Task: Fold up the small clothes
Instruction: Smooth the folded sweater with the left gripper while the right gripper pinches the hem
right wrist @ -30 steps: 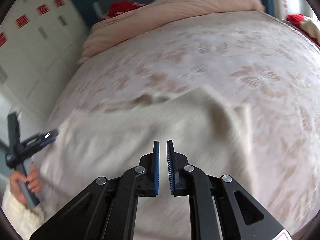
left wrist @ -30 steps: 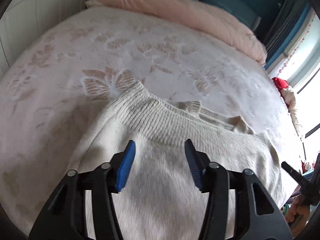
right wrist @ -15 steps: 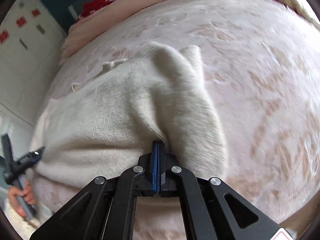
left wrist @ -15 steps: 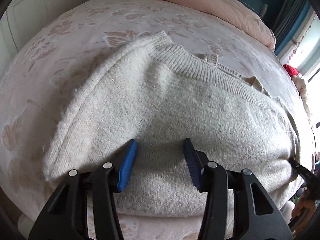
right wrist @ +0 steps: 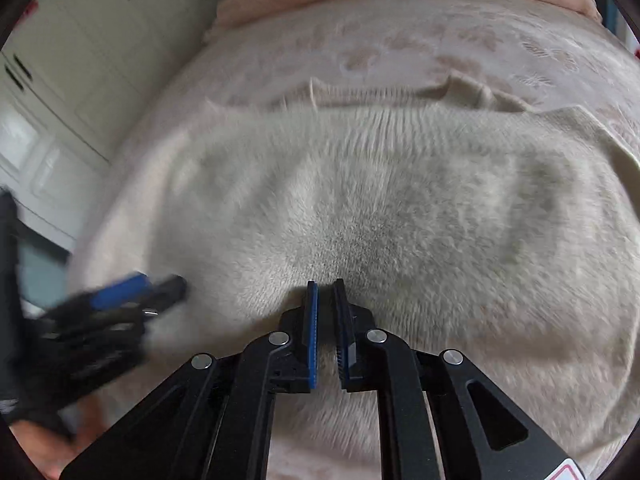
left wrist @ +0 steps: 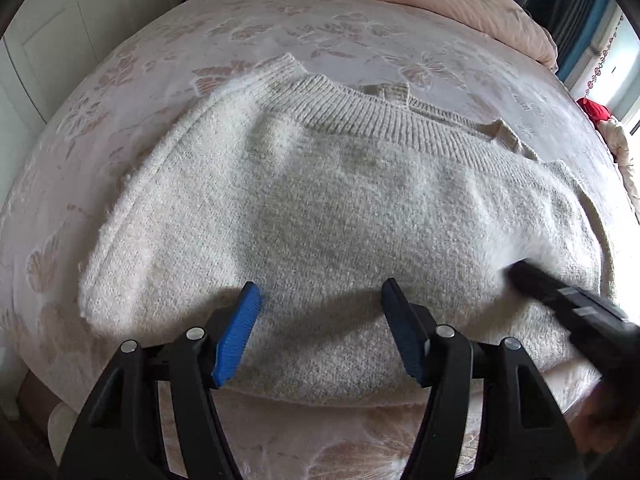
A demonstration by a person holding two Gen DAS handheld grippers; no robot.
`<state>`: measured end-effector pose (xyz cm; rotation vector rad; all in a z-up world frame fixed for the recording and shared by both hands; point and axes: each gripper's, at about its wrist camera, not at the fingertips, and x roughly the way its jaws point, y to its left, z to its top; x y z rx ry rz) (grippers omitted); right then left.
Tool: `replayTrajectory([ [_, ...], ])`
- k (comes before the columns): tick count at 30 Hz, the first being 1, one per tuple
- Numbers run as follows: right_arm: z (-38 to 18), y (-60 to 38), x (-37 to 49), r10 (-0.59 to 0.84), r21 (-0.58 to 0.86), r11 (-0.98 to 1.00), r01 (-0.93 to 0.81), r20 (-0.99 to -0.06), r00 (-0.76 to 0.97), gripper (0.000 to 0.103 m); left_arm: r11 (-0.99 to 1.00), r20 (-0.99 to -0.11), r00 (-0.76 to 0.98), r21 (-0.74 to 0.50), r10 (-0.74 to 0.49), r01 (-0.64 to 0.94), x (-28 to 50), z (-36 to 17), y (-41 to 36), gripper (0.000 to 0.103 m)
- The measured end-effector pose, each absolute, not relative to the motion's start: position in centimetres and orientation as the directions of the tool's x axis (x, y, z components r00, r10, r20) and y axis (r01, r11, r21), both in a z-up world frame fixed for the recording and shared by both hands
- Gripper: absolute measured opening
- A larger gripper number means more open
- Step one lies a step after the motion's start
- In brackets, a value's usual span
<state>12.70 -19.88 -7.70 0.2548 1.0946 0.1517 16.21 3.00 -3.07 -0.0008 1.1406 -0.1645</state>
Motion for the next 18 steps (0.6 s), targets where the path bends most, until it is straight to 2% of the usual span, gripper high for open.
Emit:
replayTrajectory([
  [2, -6.9, -19.6, 13.6, 0.228, 0.254, 0.967, -0.004, -0.862, 0.454, 0.009, 0.988, -0.907, 0.403, -0.076, -0.124, 0.135, 16.3, -3.2, 3.0, 0.061],
  [7, -3.6, -19.9, 12.0, 0.285, 0.318, 0.948, -0.024, -0.812, 0.51, 0.011, 0.987, -0.905, 0.403, -0.084, -0.133, 0.137, 16.1, -2.8, 3.0, 0.061],
  [12, -7.6, -17.6, 14.4, 0.281, 0.297, 0.954, -0.024, -0.87, 0.405, 0.009, 0.978, -0.894, 0.404, -0.145, -0.194, 0.151, 15.0, -1.9, 1.9, 0.061],
  [14, -8.5, -17.7, 15.3, 0.282, 0.303, 0.953, -0.022, -0.857, 0.431, 0.006, 0.982, -0.913, 0.374, -0.116, -0.163, 0.146, 15.3, -3.2, 1.0, 0.061],
  [16, -7.9, -18.7, 16.0, 0.325, 0.363, 0.932, 0.012, -0.848, 0.419, 0.004, 0.988, -0.922, 0.358, -0.113, -0.145, 0.11, 16.0, -4.6, 1.1, 0.063],
  [18, -5.5, -20.7, 15.1, 0.326, 0.383, 0.924, 0.023, -0.816, 0.478, 0.003, 0.988, -0.922, 0.361, -0.111, -0.143, 0.109, 16.3, -4.8, 1.1, 0.065],
])
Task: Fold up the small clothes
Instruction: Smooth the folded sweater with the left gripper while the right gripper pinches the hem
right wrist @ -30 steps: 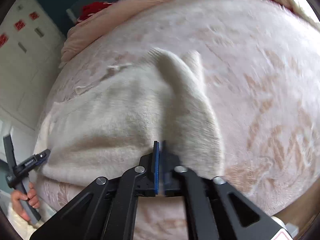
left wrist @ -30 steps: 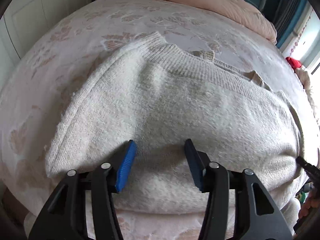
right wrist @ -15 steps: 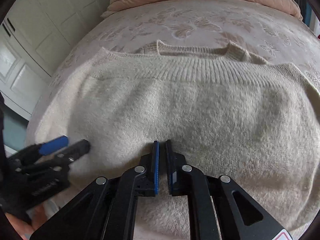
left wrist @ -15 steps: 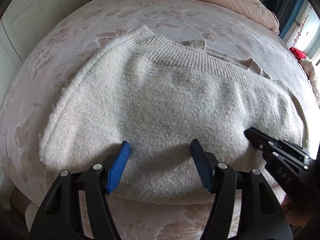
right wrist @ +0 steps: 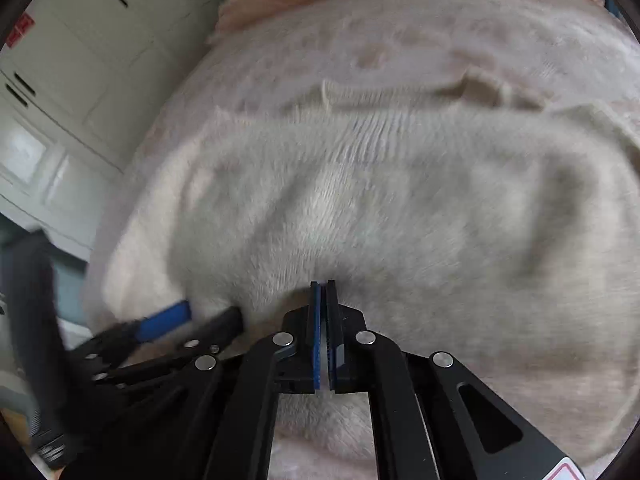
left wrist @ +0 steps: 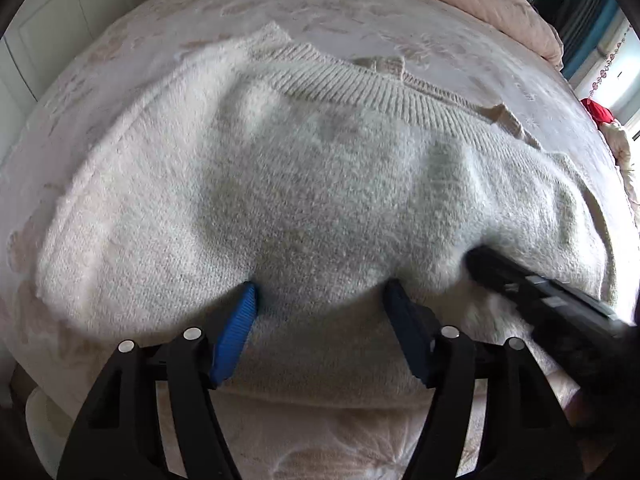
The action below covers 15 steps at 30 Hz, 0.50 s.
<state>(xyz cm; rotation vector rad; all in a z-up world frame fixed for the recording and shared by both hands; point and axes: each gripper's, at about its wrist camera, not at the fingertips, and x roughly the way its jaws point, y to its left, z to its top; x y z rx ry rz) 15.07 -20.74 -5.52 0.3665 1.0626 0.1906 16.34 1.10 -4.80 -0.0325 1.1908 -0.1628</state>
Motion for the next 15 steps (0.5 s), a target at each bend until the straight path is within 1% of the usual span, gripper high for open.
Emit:
replayTrajectory([
  [2, -4.0, -24.1, 13.2, 0.242, 0.329, 0.942, 0.07, -0.809, 0.536, 0.003, 0.987, -0.921, 0.363, -0.099, -0.141, 0.13, 16.3, -4.6, 0.9, 0.065],
  [3, -4.3, -26.0, 12.6, 0.208, 0.315, 0.942, 0.116, -0.819, 0.534, 0.003, 0.985, -0.92, 0.365, -0.099, -0.144, 0.139, 16.4, -4.8, 1.0, 0.066],
  [4, -5.5, -28.9, 11.9, 0.149, 0.282, 0.938, 0.199, -0.85, 0.505, 0.003, 0.984, -0.918, 0.368, -0.101, -0.149, 0.146, 16.3, -4.9, 1.0, 0.066],
  [5, -6.7, -31.0, 11.5, 0.106, 0.25, 0.934, 0.256, -0.876, 0.471, 0.0, 0.984, -0.915, 0.374, -0.099, -0.15, 0.151, 16.3, -5.1, 1.0, 0.067],
  [6, -7.4, -32.8, 11.0, 0.134, 0.29, 0.914, 0.282, -0.875, 0.465, 0.0, 0.984, -0.914, 0.379, -0.092, -0.145, 0.155, 16.4, -5.2, 1.0, 0.069],
  [7, -7.3, -34.3, 10.1, 0.193, 0.373, 0.876, 0.306, -0.852, 0.486, 0.0, 0.984, -0.914, 0.383, -0.077, -0.133, 0.158, 16.3, -5.2, 0.6, 0.069],
  [8, -6.2, -35.1, 8.9, 0.18, 0.384, 0.86, 0.337, -0.845, 0.504, 0.0, 0.985, -0.914, 0.386, -0.068, -0.125, 0.16, 16.2, -5.2, 0.5, 0.069],
  [10, -4.0, -35.2, 7.1, 0.08, 0.291, 0.903, 0.317, -0.838, 0.54, 0.004, 0.984, -0.913, 0.385, -0.072, -0.131, 0.163, 16.2, -5.1, 0.4, 0.068],
  [11, -3.5, -35.4, 6.2, 0.035, 0.251, 0.913, 0.322, -0.834, 0.551, 0.005, 0.983, -0.913, 0.383, -0.079, -0.138, 0.166, 16.2, -5.1, 0.6, 0.068],
  [12, -4.1, -36.2, 6.0, 0.017, 0.236, 0.91, 0.342, -0.844, 0.536, 0.007, 0.982, -0.912, 0.383, -0.085, -0.145, 0.17, 16.1, -5.1, 0.8, 0.069],
  [13, -5.8, -37.2, 5.9, 0.025, 0.233, 0.901, 0.365, -0.87, 0.493, 0.007, 0.981, -0.911, 0.384, -0.087, -0.148, 0.172, 16.1, -5.2, 0.8, 0.069],
  [14, -7.1, -38.1, 5.7, 0.04, 0.239, 0.893, 0.382, -0.887, 0.461, 0.0, 0.981, -0.911, 0.387, -0.082, -0.144, 0.173, 16.1, -5.2, 0.8, 0.069],
  [15, -7.8, -39.0, 5.2, 0.087, 0.301, 0.868, 0.394, -0.874, 0.477, 0.0, 0.982, -0.911, 0.388, -0.074, -0.137, 0.174, 16.1, -5.3, 0.6, 0.069],
])
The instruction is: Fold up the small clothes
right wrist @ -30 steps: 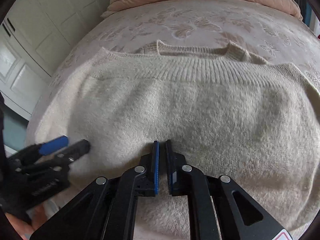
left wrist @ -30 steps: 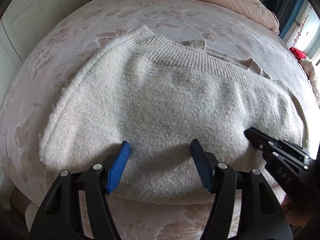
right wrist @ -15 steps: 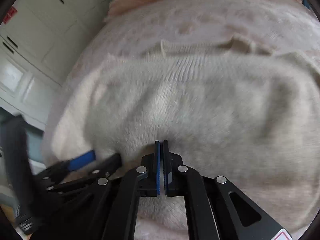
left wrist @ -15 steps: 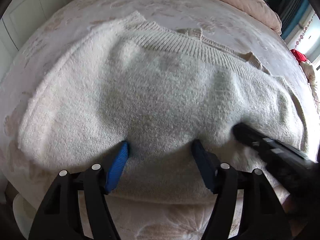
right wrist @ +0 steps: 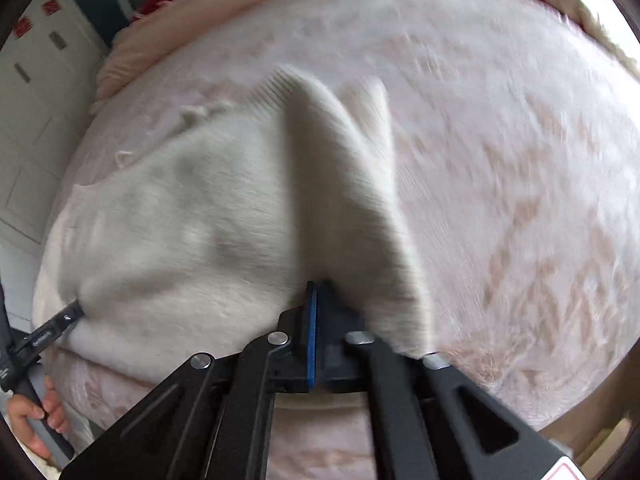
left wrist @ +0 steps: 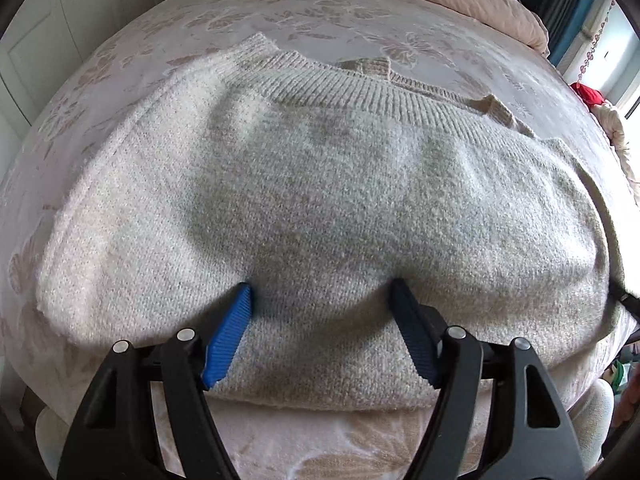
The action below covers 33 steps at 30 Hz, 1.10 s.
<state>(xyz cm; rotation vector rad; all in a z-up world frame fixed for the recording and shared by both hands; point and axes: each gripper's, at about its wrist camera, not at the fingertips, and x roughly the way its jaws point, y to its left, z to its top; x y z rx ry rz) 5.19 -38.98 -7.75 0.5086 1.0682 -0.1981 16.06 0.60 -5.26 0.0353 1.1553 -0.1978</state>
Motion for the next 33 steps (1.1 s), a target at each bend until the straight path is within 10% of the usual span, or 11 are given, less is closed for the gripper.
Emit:
replayTrajectory([
  [2, -6.0, -40.2, 3.1, 0.123, 0.405, 0.808, 0.428, -0.826, 0.55, 0.003, 0.981, -0.912, 0.383, -0.085, -0.147, 0.175, 15.9, -4.5, 0.7, 0.068],
  [6, -3.4, -40.8, -0.7, 0.043, 0.354, 0.828, 0.435, -0.814, 0.58, 0.052, 0.975, -0.864, 0.452, -0.189, -0.22, 0.113, 14.2, -1.0, 5.3, 0.074],
  [14, -10.0, -39.7, -0.3, 0.286, 0.622, 0.643, 0.447, -0.736, 0.613, 0.058, 0.827, -0.845, 0.473, -0.44, -0.25, -0.349, 12.6, -3.9, 17.4, 0.089],
  [16, -10.1, -39.7, 0.7, 0.308, 0.687, 0.578, 0.44, -0.684, 0.662, 0.034, 0.721, -0.828, 0.44, -0.536, -0.348, -0.438, 13.0, -6.2, 18.1, 0.089],
  [17, -9.4, -39.8, 1.4, 0.325, 0.715, 0.552, 0.429, -0.658, 0.679, 0.01, 0.711, -0.816, 0.461, -0.551, -0.35, -0.436, 13.1, -6.1, 18.0, 0.084],
  [18, -8.1, -39.9, 1.5, 0.313, 0.725, 0.551, 0.413, -0.638, 0.703, 0.009, 0.716, -0.8, 0.48, -0.567, -0.36, -0.407, 13.4, -5.6, 17.8, 0.031],
  [19, -6.6, -39.8, 1.5, 0.298, 0.72, 0.575, 0.389, -0.626, 0.72, 0.009, 0.715, -0.783, 0.471, -0.594, -0.407, -0.369, 13.8, -5.3, 17.3, 0.009],
  [29, -9.0, -40.9, -0.2, 0.21, 0.527, 0.708, 0.47, -0.793, 0.572, 0.016, 0.756, -0.824, 0.435, -0.534, -0.364, -0.38, 11.7, -7.0, 17.6, 0.016],
  [31, -6.4, -40.1, -0.8, 0.12, 0.462, 0.748, 0.476, -0.799, 0.589, 0.018, 0.798, -0.83, 0.438, -0.504, -0.344, -0.329, 11.8, -5.7, 16.9, 0.025],
  [33, -3.6, -38.5, -0.4, 0.015, 0.354, 0.809, 0.47, -0.811, 0.585, 0.022, 0.813, -0.829, 0.457, -0.491, -0.324, -0.314, 11.9, -4.6, 17.1, 0.056],
])
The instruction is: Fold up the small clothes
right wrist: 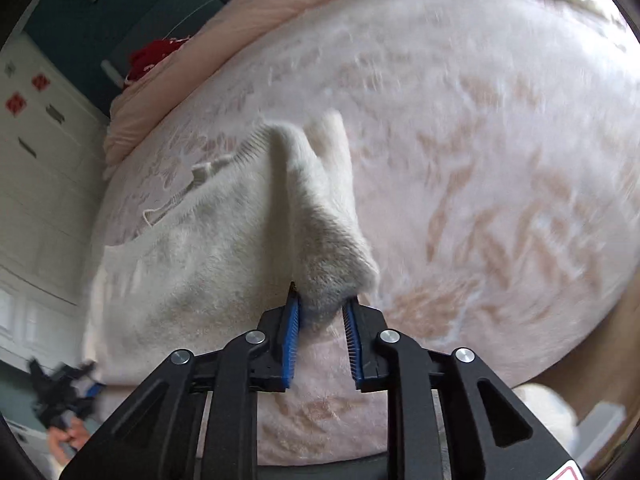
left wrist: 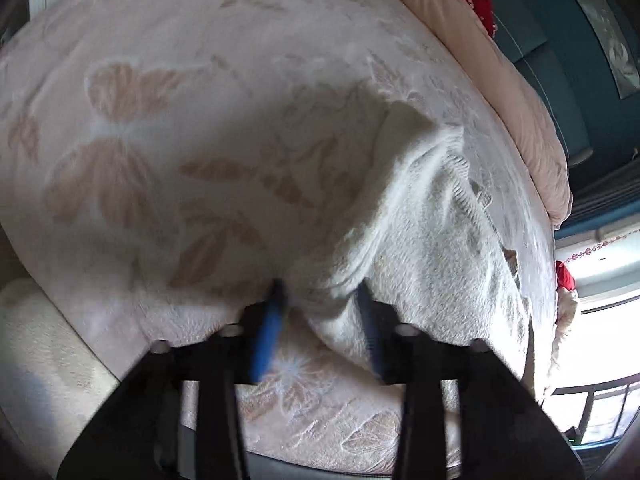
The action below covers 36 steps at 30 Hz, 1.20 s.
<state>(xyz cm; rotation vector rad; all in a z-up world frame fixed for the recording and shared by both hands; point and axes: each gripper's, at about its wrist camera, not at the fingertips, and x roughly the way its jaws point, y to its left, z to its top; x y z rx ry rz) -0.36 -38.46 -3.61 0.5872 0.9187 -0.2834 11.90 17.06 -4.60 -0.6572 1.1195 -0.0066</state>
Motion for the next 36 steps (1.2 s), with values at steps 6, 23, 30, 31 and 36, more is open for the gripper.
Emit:
replayTrajectory([
  [6, 1.3, -28.0, 6.1, -0.044, 0.112, 0.974, 0.198, -0.761, 0.648, 0.029, 0.776, -0.818, 0.463, -0.523, -0.341, -0.353, 13.6, -5.3, 17.3, 0.07],
  [23, -3.0, -24.5, 13.1, 0.21, 0.295, 0.951, 0.092, -0.836, 0.506, 0.0, 0.797, -0.801, 0.47, -0.534, -0.369, -0.284, 14.1, -4.9, 16.1, 0.023],
  [30, -9.8, -23.6, 18.9, 0.294, 0.376, 0.915, 0.148, -0.87, 0.395, 0.0, 0.792, -0.671, 0.574, -0.607, -0.469, -0.064, 13.6, 4.0, 13.6, 0.017],
  [31, -10.0, -23.8, 19.0, 0.308, 0.392, 0.907, 0.154, -0.866, 0.393, 0.0, 0.79, -0.653, 0.578, -0.612, -0.49, -0.022, 13.5, 5.3, 12.6, 0.017],
  [36, -9.6, -25.2, 18.3, 0.383, 0.469, 0.872, 0.136, -0.83, 0.406, 0.0, 0.783, -0.598, 0.528, -0.571, -0.603, 0.249, 12.3, 10.7, 3.1, 0.017],
])
